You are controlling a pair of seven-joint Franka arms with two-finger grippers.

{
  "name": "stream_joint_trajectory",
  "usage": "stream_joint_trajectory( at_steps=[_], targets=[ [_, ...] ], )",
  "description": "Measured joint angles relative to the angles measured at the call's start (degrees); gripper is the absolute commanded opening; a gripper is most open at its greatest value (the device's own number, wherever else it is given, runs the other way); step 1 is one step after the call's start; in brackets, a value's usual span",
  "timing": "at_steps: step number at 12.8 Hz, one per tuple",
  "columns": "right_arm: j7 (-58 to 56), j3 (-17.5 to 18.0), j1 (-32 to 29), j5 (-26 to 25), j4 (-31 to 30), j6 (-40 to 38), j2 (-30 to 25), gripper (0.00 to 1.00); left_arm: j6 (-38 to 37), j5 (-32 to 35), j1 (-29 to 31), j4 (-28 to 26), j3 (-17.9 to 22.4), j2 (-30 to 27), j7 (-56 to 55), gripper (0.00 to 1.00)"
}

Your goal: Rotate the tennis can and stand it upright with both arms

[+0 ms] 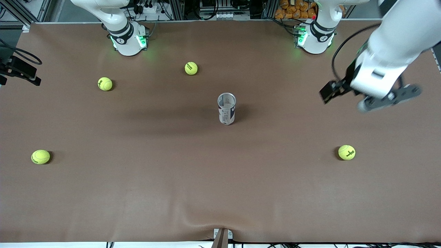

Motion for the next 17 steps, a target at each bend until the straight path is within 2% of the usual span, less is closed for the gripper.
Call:
stream_joint_trajectory(
  at_steps=[4,7,8,13,17],
  targets=[
    [0.0,0.0,0.0,0.0,0.0,-0.4,0.0,1.0,-0.9,-4.9,0.1,-6.3,9.8,-7.1,9.9,1.0],
    [0.0,-0.1,0.0,0.0,0.0,-0.6,0.0,1.0,-0.7,-5.3,0.5,-9.7,17.7,-8.0,20.0,1.0],
    [0.0,-0.1,0.0,0.0,0.0,-0.7,0.0,1.0,-0.4,-5.5,0.7,-10.9,19.1,-8.0,21.7,1.0],
    [0.0,-0.1,0.0,0.0,0.0,-0.8,0.0,1.0,1.8,-5.6,0.6,-13.9,20.1,-8.2,24.4,1.0],
    [0.0,-0.1,0.0,0.0,0.0,-0.8,0.0,1.0,2.3,-5.6,0.6,-17.7,21.0,-13.6,25.7,1.0]
  ],
)
